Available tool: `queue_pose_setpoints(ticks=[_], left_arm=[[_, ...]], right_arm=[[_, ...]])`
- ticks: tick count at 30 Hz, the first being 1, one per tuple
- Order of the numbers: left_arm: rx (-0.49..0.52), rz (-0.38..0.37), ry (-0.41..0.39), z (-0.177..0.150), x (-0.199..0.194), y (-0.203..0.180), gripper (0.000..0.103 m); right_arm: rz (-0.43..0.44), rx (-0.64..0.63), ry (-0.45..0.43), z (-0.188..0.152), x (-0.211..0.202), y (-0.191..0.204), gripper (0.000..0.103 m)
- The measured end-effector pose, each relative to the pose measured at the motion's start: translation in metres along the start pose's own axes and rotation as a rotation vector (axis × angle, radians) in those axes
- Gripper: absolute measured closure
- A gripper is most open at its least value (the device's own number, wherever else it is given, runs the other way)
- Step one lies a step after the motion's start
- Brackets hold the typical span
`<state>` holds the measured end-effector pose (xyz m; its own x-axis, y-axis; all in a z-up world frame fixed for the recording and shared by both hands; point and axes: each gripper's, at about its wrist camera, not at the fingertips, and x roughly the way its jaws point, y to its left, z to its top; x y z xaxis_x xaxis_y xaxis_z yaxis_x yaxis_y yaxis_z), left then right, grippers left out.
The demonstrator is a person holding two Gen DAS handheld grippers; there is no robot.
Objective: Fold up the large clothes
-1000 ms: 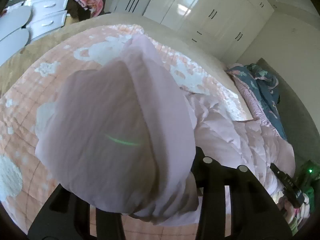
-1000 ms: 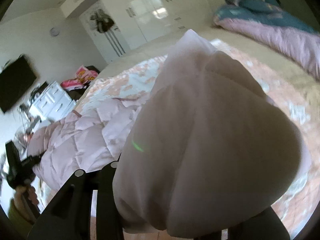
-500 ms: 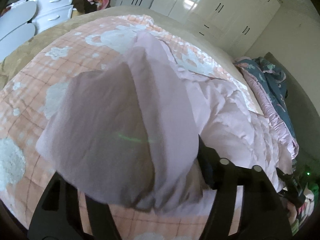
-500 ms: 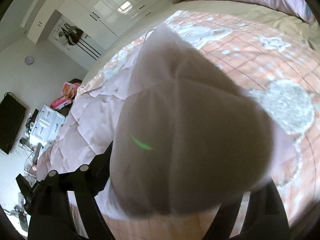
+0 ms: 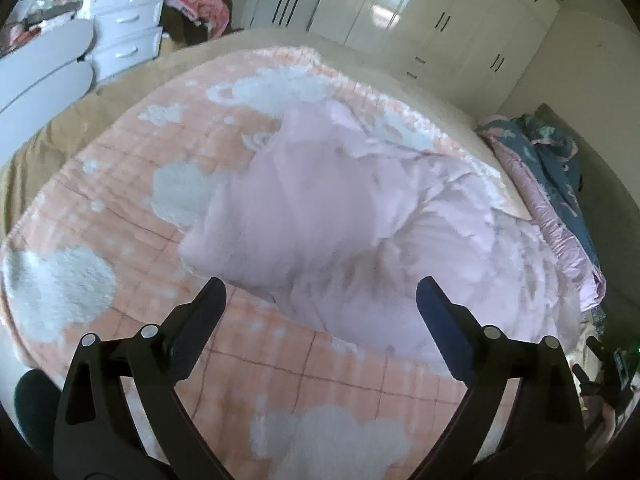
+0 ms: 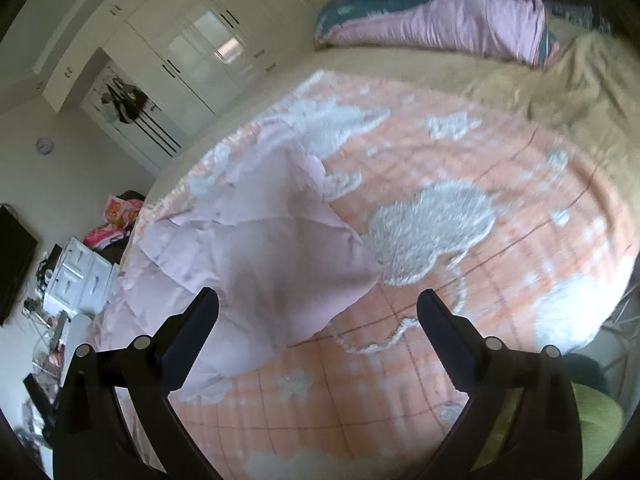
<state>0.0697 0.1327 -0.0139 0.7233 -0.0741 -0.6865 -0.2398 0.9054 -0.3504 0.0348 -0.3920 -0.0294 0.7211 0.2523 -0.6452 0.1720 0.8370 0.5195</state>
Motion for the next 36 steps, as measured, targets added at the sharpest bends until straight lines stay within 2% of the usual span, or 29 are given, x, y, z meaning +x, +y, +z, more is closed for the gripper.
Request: queue_pose_setpoints(ticks=[2,7,13,19,23,27,31,36], left_arm=[[0.013,-0.007,-0.017,0.001,-0.011,-0.004,0.009],[0.056,-0.024,-0.068,-0.001,-0.041,-0.015,0.009],[0.093,-0.033,-0.126,-0.005,-0.070,-0.034,0.009],[0.135,-0.053,-0.139,-0.017,-0.084,-0.058,0.009],[0.154,-0.077,-0.132,-0.033,-0.087,-0.076,0.009],[0.216,-0.072,-0.117,-0.049,-0.087,-0.094,0.009],[0.254,-0.080,-0.083,-0.063,-0.082,-0.106,0.009],[0.302,-0.065,-0.048,-0.076,-0.073,-0.118,0.009]], right_arm=[[-0.005,-0.034,-0.027,0.000,-0.013,0.006,0.004],[-0.006,-0.127,-0.071,-0.004,-0.041,0.028,0.004],[0.036,-0.253,-0.105,-0.012,-0.069,0.067,0.004],[0.080,-0.372,-0.154,-0.026,-0.097,0.103,0.004],[0.109,-0.447,-0.134,-0.034,-0.103,0.123,0.004],[0.106,-0.530,-0.120,-0.050,-0.106,0.140,0.004],[0.140,-0.554,-0.071,-0.073,-0.097,0.150,0.004],[0.118,-0.590,-0.044,-0.096,-0.087,0.156,0.004]])
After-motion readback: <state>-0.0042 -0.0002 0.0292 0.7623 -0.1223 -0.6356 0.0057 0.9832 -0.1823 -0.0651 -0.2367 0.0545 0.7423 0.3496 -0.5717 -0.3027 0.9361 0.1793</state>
